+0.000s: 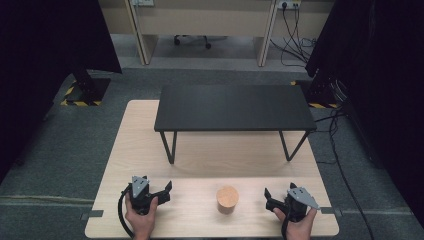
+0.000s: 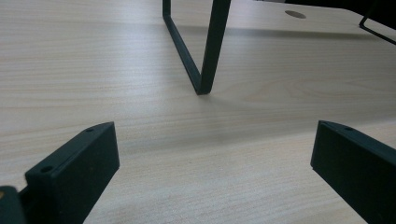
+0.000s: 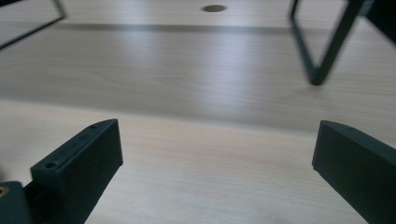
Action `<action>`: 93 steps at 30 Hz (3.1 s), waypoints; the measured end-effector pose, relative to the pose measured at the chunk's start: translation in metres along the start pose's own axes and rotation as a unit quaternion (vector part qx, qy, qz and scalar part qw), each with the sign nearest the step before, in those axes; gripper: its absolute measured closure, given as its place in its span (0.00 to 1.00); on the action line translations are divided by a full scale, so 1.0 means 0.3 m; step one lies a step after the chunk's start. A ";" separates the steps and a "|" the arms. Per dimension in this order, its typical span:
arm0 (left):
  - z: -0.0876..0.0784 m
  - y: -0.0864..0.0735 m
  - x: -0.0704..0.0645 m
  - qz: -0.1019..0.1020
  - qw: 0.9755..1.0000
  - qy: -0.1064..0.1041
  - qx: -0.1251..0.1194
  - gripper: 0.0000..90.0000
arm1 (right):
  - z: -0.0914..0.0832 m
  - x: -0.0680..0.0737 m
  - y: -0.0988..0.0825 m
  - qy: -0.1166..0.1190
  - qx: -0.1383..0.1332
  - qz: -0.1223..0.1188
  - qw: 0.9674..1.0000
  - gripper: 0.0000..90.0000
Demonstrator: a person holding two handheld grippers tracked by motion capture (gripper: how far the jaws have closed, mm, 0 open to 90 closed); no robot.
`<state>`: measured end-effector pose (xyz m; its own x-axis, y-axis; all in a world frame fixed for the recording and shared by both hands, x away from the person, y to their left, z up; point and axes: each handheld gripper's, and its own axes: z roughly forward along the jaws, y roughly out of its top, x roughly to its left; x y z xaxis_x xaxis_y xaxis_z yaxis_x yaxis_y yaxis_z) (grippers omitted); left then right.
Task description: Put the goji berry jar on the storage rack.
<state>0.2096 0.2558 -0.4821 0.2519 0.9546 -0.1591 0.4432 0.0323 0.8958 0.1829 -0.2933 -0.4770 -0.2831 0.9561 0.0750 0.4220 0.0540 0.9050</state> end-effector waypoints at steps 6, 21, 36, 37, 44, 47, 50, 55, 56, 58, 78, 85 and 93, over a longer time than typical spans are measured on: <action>0.000 0.000 0.001 0.000 1.000 -0.001 0.000 0.00 | 0.002 -0.133 0.005 0.144 0.007 -0.056 0.988 0.03; 0.000 0.001 0.002 0.001 1.000 -0.002 0.001 0.00 | 0.108 -0.159 0.057 0.319 0.014 -0.165 0.933 0.04; 0.000 0.000 0.002 0.000 1.000 -0.002 0.001 0.00 | 0.181 -0.103 0.088 0.344 0.018 -0.179 0.922 0.05; 0.000 0.000 0.002 0.000 1.000 -0.002 0.001 0.00 | 0.186 -0.099 0.090 0.346 0.017 -0.179 0.921 0.05; 0.000 0.000 0.002 0.001 1.000 -0.003 0.000 0.00 | 0.238 -0.056 0.113 0.355 0.020 -0.187 0.915 0.05; 0.000 0.000 0.003 0.001 1.000 -0.003 0.000 0.00 | 0.250 -0.047 0.120 0.358 0.023 -0.188 0.914 0.05; 0.000 0.000 0.003 0.002 1.000 -0.004 0.000 0.00 | 0.261 -0.032 0.129 0.359 0.028 -0.192 0.913 0.06; 0.000 0.000 0.003 0.001 1.000 -0.004 0.000 0.00 | 0.273 -0.011 0.143 0.358 0.036 -0.203 0.911 0.12; 0.000 0.000 0.003 0.002 1.000 -0.004 0.000 0.00 | 0.274 -0.008 0.145 0.359 0.037 -0.204 0.910 0.15; 0.000 0.000 0.003 0.002 1.000 -0.004 0.000 0.00 | 0.274 0.003 0.149 0.355 0.041 -0.208 0.911 0.24; 0.000 0.000 0.005 0.001 1.000 -0.006 0.000 0.00 | 0.199 0.024 0.100 0.293 0.022 -0.161 0.942 0.29; 0.000 0.000 0.005 0.002 1.000 -0.006 0.000 0.00 | 0.051 0.153 0.063 0.118 -0.012 -0.109 0.987 0.29; 0.000 0.000 0.005 0.002 1.000 -0.006 0.000 0.00 | 0.016 0.230 0.058 0.036 -0.020 -0.085 0.995 0.29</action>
<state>0.2101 0.2574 -0.4823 0.2644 0.9508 -0.1615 0.4429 0.0291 0.8961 0.1749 -0.2248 -0.4580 -0.4101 0.9106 -0.0522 0.3283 0.2008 0.9230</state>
